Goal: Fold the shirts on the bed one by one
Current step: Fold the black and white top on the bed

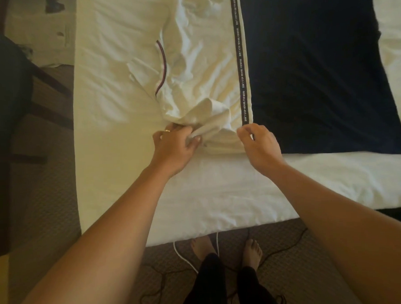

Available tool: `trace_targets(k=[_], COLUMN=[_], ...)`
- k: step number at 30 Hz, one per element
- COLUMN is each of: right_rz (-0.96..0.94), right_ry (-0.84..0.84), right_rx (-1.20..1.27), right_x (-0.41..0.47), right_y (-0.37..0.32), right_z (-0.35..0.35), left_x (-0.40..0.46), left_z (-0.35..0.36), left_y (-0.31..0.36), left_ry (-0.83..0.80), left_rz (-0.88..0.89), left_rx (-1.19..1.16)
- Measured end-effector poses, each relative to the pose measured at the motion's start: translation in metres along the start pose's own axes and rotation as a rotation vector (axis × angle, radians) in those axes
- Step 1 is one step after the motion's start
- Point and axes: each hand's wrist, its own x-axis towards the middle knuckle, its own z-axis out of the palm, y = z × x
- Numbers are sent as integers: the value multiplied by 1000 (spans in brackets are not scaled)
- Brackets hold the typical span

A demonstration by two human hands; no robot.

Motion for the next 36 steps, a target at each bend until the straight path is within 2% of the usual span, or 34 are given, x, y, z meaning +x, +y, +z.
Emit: trace_targets(k=[3, 7, 8, 11, 14, 17, 21, 23, 26, 27, 29, 33, 34, 36], right_rz=[83, 5, -10, -48, -84, -101, -129, -136, -152, -158, -166, -181, -185, -193], right_ry=[-50, -168, -193, -265, -310, -322, -341, -351, -354, -355, -361, -380, -378, -367], right_rx=[-134, -297, -341, -462, -512, -518, -549, -561, -573, -578, -588, -601, -603, -591], right_x=[-2, -2, -2, -2, -4, -4, -6, -6, -7, -7, -7, -8, -8, -12], right_y=[16, 17, 18, 23, 27, 32, 36, 37, 39, 39, 42, 46, 46, 48], right_z=[0, -5, -7, -9, -8, -7, -7, -7, -8, -8, -9, -11, -11, -11], left_x=[-23, -57, -65, -81, -84, -85, -89, -94, -110, -119, -135, -165, -171, -182], left_z=[-5, 4, 7, 20, 24, 15, 4, 3, 7, 10, 17, 27, 28, 27], left_y=[-2, -3, -3, -11, -21, -13, 15, 21, 14, 12, 13, 35, 40, 46], left_ry=[30, -73, -112, -157, -84, -6, -47, -165, -523, -629, -701, -620, -565, -466], left_rz=[-38, -122, -111, -37, 38, -23, -242, -372, -602, -619, -550, -339, -342, -447], left_rx=[-209, -285, -235, 137, 179, -48, -477, -593, -520, -461, -384, -110, -138, -415])
